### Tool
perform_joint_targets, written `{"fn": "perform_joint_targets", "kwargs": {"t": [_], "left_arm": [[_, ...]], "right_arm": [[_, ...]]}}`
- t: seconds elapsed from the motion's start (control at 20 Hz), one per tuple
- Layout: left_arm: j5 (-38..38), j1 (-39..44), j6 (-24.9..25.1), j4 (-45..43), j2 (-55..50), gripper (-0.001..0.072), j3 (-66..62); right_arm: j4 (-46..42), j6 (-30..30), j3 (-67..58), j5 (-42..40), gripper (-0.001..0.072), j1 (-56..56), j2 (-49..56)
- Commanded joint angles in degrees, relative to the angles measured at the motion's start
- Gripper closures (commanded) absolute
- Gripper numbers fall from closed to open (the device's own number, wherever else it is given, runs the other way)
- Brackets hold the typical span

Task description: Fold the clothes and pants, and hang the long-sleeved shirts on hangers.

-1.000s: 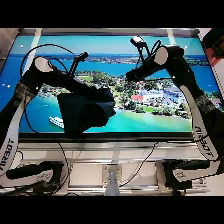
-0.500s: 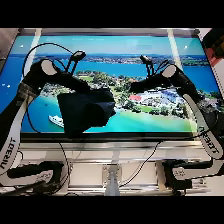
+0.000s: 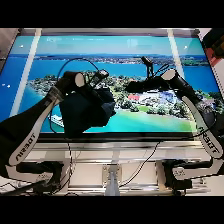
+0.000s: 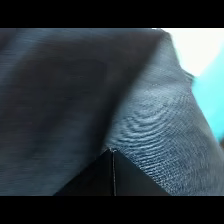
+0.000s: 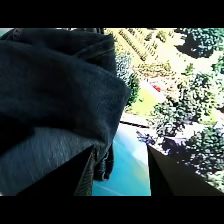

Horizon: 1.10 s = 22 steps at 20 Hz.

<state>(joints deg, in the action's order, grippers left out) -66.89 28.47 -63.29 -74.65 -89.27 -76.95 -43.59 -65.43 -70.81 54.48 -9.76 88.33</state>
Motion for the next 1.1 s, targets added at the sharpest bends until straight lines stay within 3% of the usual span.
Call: {"fn": "perform_joint_targets", "kwargs": {"t": [0.0,0.25,0.5,0.55,0.6,0.7,0.95,1.05], "left_arm": [[-6.78,6.03,-1.90,-0.44,-0.92,0.0657,0.33],[-6.93,9.70,-2.56,9.62,-0.92,0.0657,3.91],[-5.81,5.79,-5.03,2.75,6.34,0.0657,3.89],[-5.84,3.98,-6.08,-0.33,9.46,0.0657,3.89],[-5.84,2.16,-7.17,-3.04,12.52,0.0657,3.89],[-5.79,-1.84,-8.98,-6.67,18.95,0.0656,3.89],[-5.38,-10.25,-10.23,-6.82,29.97,0.0656,3.91],[-5.38,-11.41,-10.23,-6.80,31.95,0.0656,3.91]], "right_arm": [[0.20,-2.21,0.13,-1.36,0.0320,0.85,1.11],[0.37,-2.69,0.11,-1.38,0.0320,0.83,1.38],[-0.63,-2.64,0.11,1.86,0.0306,0.72,3.52],[-0.96,-2.64,0.11,2.38,0.0189,0.39,4.61],[-0.96,-2.69,0.11,2.71,0.0119,-0.04,6.03],[-0.02,-3.85,0.11,3.26,0.0116,-1.27,9.16],[12.98,-3.87,0.09,5.44,0.0110,-2.67,15.85],[13.11,-3.89,0.09,5.46,0.0017,-3.23,17.05]]}}
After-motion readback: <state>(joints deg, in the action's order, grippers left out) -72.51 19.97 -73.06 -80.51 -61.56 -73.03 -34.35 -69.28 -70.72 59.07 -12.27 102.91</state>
